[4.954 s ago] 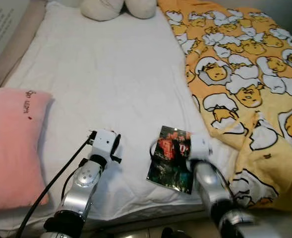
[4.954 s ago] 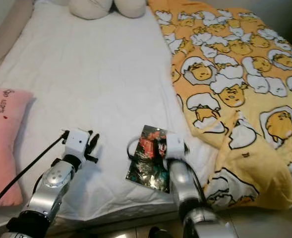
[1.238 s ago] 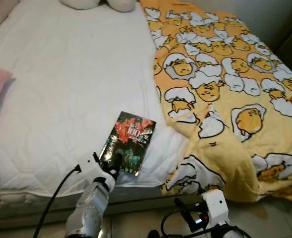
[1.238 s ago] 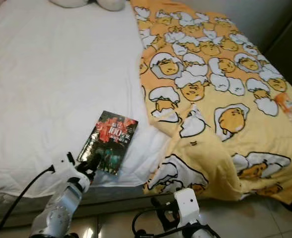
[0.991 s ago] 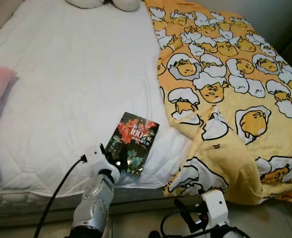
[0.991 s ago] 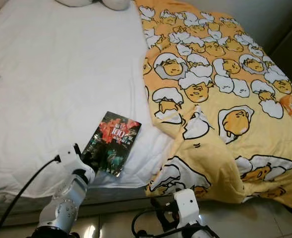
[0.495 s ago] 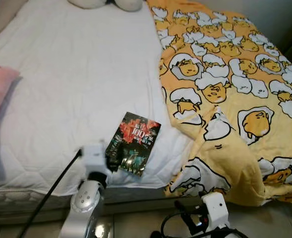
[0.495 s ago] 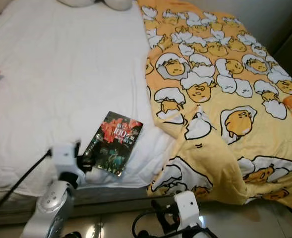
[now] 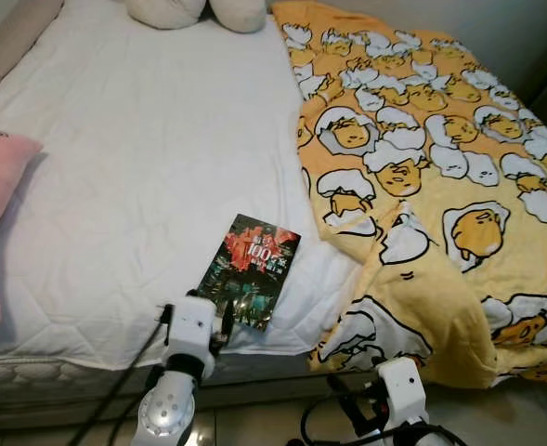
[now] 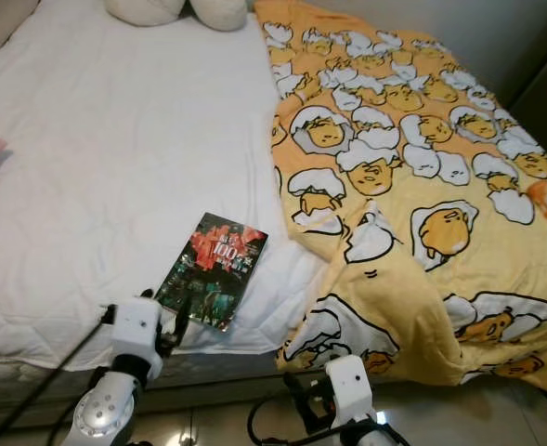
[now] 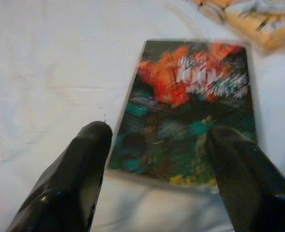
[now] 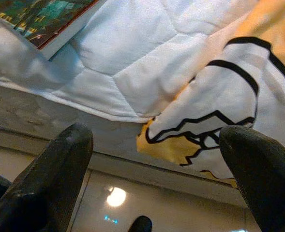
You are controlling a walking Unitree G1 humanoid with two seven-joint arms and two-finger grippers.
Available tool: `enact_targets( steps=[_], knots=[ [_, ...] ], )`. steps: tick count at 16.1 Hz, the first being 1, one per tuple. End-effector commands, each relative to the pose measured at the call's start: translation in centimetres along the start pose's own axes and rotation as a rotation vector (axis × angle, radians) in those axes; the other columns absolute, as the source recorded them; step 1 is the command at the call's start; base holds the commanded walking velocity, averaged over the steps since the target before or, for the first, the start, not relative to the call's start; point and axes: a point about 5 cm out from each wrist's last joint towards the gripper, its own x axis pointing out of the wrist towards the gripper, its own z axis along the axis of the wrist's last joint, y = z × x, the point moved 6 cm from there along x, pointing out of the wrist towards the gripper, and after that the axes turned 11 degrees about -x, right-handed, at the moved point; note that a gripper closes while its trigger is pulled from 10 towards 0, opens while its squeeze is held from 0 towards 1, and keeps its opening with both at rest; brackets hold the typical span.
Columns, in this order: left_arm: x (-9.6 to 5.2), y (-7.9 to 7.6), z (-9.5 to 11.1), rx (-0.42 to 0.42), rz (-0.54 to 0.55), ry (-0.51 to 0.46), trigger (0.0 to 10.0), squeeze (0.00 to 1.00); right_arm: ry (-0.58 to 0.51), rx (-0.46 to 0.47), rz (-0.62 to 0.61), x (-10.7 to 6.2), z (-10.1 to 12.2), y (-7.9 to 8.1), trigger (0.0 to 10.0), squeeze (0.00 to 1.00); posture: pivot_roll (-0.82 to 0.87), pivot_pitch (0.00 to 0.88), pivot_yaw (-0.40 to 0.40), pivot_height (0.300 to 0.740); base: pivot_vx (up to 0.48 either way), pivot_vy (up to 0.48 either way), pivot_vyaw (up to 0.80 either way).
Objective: Clean up the room
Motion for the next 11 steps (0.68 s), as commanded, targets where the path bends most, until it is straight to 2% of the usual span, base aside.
enact_targets(
  steps=[1,2,3,6,8,10,11],
  knots=[
    [-0.6,-1.5,-2.9,-0.314,-0.006,0.09,10.0,0.0,0.037,-0.011,-0.021,-0.3,-0.4,-0.9,10.0,0.0,0.12,0.156,-0.132,0.74,0.0,0.0,0.0],
    [-0.7,-1.9,-3.7,-0.451,0.002,0.124,10.0,0.0,0.037,-0.01,-0.021,-0.2,-0.6,-0.9,10.0,0.0,0.12,0.156,-0.133,0.74,0.0,0.0,0.0],
    [-0.6,-2.7,-5.2,-0.63,0.015,0.211,10.0,0.0,0.016,0.009,-0.027,-0.1,-0.6,-1.0,10.0,0.0,0.11,0.158,-0.138,0.74,0.0,0.0,0.0],
    [0.3,-3.7,-5.0,-0.758,0.018,0.238,10.0,0.0,-0.009,0.014,-0.028,0.0,-0.4,-1.1,10.0,0.0,0.1,0.159,-0.141,0.74,0.0,0.0,0.0],
    [0.9,-4.1,-5.0,-0.801,0.034,0.258,10.0,0.0,-0.012,0.016,-0.031,-0.1,-0.4,-1.2,10.0,0.0,0.1,0.162,-0.14,0.74,0.0,0.0,0.0],
    [2.5,-4.0,-5.0,-0.878,0.043,0.263,10.0,0.0,-0.013,0.02,-0.036,-0.3,-0.3,-1.4,10.0,0.0,0.09,0.164,-0.139,0.74,0.0,0.0,0.0],
    [3.2,-4.1,-5.1,-0.888,0.035,0.275,10.0,0.0,-0.012,0.021,-0.038,-0.3,-0.3,-1.4,10.0,0.0,0.08,0.166,-0.137,0.74,0.0,0.0,0.0]
  ],
)
